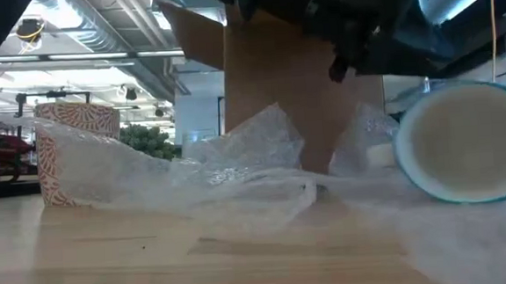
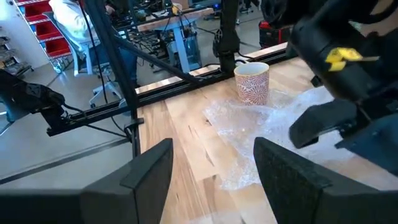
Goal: Wrap mug
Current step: Put the red mug on top of the right bubble wrap on the table
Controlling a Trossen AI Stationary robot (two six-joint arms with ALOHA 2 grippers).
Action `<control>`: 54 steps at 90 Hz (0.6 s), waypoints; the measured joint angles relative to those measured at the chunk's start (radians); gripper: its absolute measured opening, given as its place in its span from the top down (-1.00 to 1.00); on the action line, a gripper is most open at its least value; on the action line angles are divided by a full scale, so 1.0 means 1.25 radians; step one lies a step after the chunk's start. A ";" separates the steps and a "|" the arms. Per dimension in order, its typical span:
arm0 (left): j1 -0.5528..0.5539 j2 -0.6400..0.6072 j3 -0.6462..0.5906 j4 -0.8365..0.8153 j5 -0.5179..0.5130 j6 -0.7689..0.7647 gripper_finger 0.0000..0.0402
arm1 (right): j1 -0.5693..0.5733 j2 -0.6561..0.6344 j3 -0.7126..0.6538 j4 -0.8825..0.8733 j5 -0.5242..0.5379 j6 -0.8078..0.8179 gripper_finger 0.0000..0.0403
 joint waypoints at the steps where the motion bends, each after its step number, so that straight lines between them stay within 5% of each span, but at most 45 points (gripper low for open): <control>1: 0.000 0.000 0.000 -0.002 0.000 0.000 0.33 | 0.000 0.000 0.000 0.000 0.000 0.000 -0.05; 24: -0.044 -0.059 -0.002 -0.187 -0.001 0.020 0.33 | -0.017 0.000 0.000 -0.002 -0.060 0.003 -0.05; 39: -0.129 -0.159 -0.001 -0.368 -0.032 0.029 0.33 | -0.100 0.001 0.000 -0.039 -0.258 0.003 -0.05; 54: -0.235 -0.254 -0.001 -0.562 -0.189 0.008 0.33 | -0.199 0.031 0.023 -0.080 -0.478 -0.014 -0.05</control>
